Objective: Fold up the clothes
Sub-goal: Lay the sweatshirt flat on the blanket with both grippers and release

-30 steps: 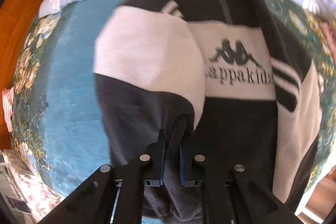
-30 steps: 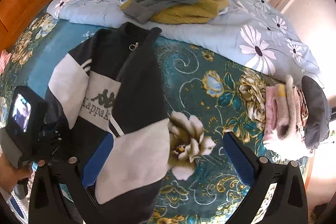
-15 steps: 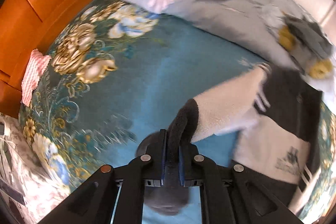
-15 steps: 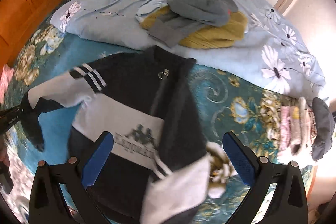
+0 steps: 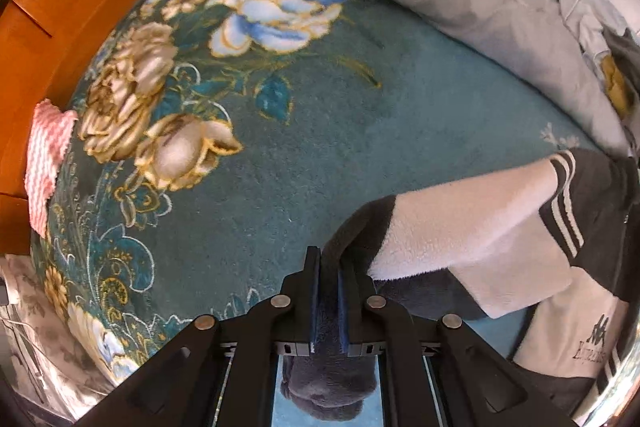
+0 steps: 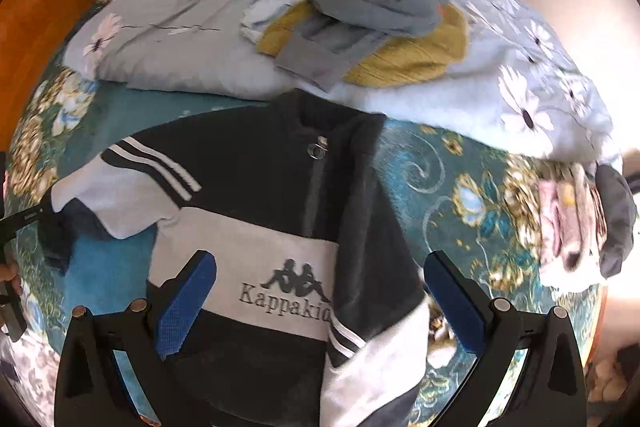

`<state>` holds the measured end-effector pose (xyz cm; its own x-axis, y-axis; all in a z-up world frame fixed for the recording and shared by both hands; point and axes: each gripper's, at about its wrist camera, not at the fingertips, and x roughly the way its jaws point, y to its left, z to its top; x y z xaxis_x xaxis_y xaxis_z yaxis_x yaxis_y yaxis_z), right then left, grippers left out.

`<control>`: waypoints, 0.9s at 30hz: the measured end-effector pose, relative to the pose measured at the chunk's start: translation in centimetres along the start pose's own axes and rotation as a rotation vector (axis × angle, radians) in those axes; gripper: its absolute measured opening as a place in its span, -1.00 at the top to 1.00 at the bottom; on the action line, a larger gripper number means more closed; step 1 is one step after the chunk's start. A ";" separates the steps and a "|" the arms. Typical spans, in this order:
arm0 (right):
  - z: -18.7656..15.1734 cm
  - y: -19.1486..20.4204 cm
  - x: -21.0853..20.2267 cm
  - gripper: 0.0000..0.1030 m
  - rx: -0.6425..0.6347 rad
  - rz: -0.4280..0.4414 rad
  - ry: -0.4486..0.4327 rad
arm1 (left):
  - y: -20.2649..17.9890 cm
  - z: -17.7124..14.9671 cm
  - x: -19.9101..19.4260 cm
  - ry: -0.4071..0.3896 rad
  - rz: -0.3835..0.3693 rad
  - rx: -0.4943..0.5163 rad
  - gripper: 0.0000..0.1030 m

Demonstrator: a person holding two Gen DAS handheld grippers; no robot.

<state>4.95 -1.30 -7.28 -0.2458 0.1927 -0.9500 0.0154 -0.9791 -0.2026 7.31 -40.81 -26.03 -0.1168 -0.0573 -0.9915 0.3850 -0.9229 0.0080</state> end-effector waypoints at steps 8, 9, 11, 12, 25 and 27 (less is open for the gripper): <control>-2.5 -3.9 0.7 -1.00 0.095 -0.055 0.034 | 0.7 1.4 -0.1 0.059 -0.125 -0.071 0.39; -3.0 -4.4 0.8 -1.00 0.103 -0.059 0.037 | 0.6 1.1 -0.5 0.049 -0.136 -0.080 0.30; -4.4 -5.5 1.7 -1.00 0.124 -0.040 0.084 | 0.3 0.6 -1.4 0.027 -0.159 -0.102 0.20; -5.0 -5.8 2.2 -1.00 0.129 -0.039 0.106 | 0.2 0.4 -1.9 0.015 -0.170 -0.113 0.18; -11.4 -3.5 8.8 -0.87 0.064 0.063 0.292 | -4.7 -4.8 -5.6 0.054 -0.191 -0.114 -0.01; -11.2 -3.3 9.8 -0.68 0.073 0.080 0.298 | -5.1 -5.4 -6.2 0.052 -0.176 -0.103 -0.01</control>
<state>13.30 4.59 -18.54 0.0488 0.1145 -0.9922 -0.0494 -0.9919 -0.1169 11.05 -33.71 -20.62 -0.1447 0.1237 -0.9817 0.4549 -0.8728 -0.1770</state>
